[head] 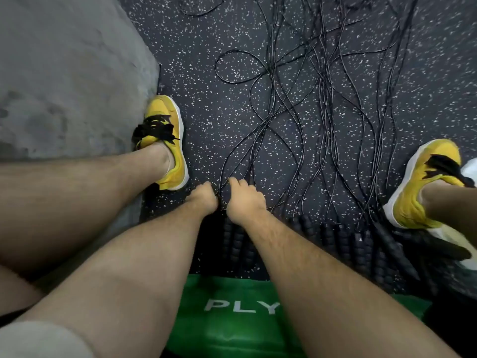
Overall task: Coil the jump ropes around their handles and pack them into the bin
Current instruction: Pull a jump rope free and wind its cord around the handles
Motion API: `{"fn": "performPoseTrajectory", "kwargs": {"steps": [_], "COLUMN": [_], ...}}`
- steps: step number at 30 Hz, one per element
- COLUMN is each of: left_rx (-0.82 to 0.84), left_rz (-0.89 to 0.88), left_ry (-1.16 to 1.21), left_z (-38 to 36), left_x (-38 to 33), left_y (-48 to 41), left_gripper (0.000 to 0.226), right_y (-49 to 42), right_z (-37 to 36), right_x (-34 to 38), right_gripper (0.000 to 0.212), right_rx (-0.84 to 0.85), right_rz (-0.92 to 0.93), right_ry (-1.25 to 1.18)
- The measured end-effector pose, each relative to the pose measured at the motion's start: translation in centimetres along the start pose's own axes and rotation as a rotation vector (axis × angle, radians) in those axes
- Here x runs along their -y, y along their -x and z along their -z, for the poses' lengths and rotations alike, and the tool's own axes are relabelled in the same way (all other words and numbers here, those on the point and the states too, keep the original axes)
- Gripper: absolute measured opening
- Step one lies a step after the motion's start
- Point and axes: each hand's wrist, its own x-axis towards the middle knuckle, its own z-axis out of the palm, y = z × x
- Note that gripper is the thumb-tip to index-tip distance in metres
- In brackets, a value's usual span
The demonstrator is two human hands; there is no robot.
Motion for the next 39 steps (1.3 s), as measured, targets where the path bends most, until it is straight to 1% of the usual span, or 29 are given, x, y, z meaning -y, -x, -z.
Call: {"fn": "performPoseTrajectory", "kwargs": {"steps": [2,4,7,8,10,12,15,17,20,22,24,27,29,30,32,33,35,37,39], "left_rx": [0.024,0.026,0.154,0.197,0.223,0.189,0.212,0.235,0.266,0.329,0.426,0.575,0.669,0.707,0.753,0.735,0.586,0.413,0.313], "left_rz": [-0.029,0.016,0.003,-0.010,-0.026,-0.048,-0.045,-0.061,-0.098,-0.140,-0.196,-0.243,-0.250,-0.240,-0.201,-0.179,-0.160,-0.172,-0.186], "left_ry": [0.122,0.248,0.560,0.611,0.616,0.606,0.696,0.762,0.872,0.928,0.942,0.909,0.857,0.853,0.916,0.968,1.060,1.159,1.244], "left_z": [0.5,1.1,1.7,1.9,2.1,2.3,3.3,4.4,6.0,6.7,7.1,7.6,7.8,7.9,8.1,8.2,8.2,8.5,9.0], "left_x": [0.1,-0.1,-0.4,-0.3,0.2,0.7,1.1,1.0,0.5,-0.1,-0.9,-2.2,-3.1,-3.3,-3.9,-4.2,-5.3,-7.1,-9.3], "left_y": [0.1,0.4,1.3,1.8,2.4,2.7,3.0,3.4,4.1,4.6,5.3,7.0,7.8,8.0,8.3,8.2,7.5,6.6,6.1], "left_gripper": [0.038,0.029,0.015,0.011,0.012,0.017,0.016,0.010,0.010,0.012,0.010,0.008,0.008,0.009,0.015,0.020,0.030,0.038,0.040], "right_y": [0.2,0.5,0.9,1.0,1.3,1.5,1.6,1.6,1.3,0.9,0.5,0.2,0.0,-0.1,0.1,0.3,0.8,1.5,2.3], "right_z": [0.2,0.0,0.1,0.3,0.5,0.8,1.0,0.9,1.0,1.7,2.9,4.4,5.0,5.3,6.1,6.5,7.1,7.4,7.5], "right_x": [0.1,-0.3,-0.7,-0.9,-1.3,-1.5,-1.7,-1.6,-1.2,-0.8,-0.9,-1.5,-1.9,-2.1,-2.3,-2.5,-3.1,-3.8,-4.3], "right_gripper": [0.062,0.056,0.052,0.052,0.054,0.053,0.037,0.030,0.031,0.028,0.032,0.037,0.033,0.030,0.023,0.021,0.018,0.018,0.018], "right_rx": [0.009,0.012,0.042,0.046,0.087,0.121,0.127,0.086,0.014,-0.020,-0.053,-0.085,-0.101,-0.126,-0.189,-0.215,-0.249,-0.233,-0.202], "right_rz": [-0.025,-0.033,-0.038,-0.041,-0.044,-0.042,-0.010,-0.021,-0.109,-0.168,-0.210,-0.245,-0.245,-0.246,-0.260,-0.268,-0.273,-0.263,-0.247], "right_ry": [-0.004,0.005,0.002,-0.009,-0.028,-0.049,-0.124,-0.271,-0.606,-0.820,-0.995,-1.160,-1.300,-1.328,-1.328,-1.319,-1.289,-1.242,-1.218]}}
